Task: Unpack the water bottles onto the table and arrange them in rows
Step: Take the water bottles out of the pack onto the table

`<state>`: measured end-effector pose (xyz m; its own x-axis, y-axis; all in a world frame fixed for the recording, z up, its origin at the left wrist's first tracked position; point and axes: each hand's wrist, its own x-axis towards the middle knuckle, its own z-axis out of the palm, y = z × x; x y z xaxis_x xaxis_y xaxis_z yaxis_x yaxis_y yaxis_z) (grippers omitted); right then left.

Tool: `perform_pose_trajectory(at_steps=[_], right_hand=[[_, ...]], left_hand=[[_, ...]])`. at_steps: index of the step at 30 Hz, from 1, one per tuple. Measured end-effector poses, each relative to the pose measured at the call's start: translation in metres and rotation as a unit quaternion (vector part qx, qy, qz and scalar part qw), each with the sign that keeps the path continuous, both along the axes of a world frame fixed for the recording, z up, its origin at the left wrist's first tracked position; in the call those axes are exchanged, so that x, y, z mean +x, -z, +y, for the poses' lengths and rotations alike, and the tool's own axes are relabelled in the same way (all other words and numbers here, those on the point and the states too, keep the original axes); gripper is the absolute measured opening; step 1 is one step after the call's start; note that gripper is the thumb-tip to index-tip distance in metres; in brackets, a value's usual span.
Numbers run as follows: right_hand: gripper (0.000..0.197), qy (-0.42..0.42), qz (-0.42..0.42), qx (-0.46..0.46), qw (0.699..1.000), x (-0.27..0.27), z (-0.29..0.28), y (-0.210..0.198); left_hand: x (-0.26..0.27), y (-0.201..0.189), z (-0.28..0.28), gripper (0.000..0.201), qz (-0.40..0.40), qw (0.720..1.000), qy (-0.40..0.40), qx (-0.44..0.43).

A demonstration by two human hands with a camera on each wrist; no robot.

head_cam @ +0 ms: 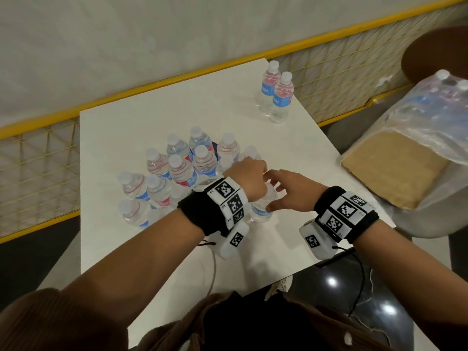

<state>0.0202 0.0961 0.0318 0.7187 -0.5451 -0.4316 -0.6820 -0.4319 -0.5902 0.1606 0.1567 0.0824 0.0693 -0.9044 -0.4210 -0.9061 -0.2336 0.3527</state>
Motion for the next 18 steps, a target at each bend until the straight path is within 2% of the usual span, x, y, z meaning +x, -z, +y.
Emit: perform_pose_trajectory(at_steps=[3,6,11,14,16,18], right_hand=[[0.072,0.006,0.007,0.039,0.999,-0.002,0.006,0.009],[0.071,0.023,-0.012,0.051,0.998,0.004,0.016,0.015],[0.073,0.062,-0.051,0.057,0.995,0.015,0.023,0.025],[0.086,0.077,-0.033,0.063,0.995,0.014,0.023,0.026],[0.088,0.081,0.051,0.057,0.994,0.009,0.022,0.026],[0.076,0.047,0.172,0.051,0.983,0.002,0.025,0.030]], left_hand=[[0.010,0.001,0.002,0.040,-0.088,0.994,0.060,0.018],[0.020,0.009,0.006,0.036,-0.142,0.982,0.114,0.043],[0.028,0.015,0.008,0.030,-0.146,0.981,0.119,0.042],[0.038,0.011,0.017,0.030,-0.097,0.988,0.113,0.043],[0.051,0.006,0.031,0.040,-0.026,0.995,0.093,0.006],[0.070,0.002,0.047,0.045,0.044,0.995,0.056,-0.077]])
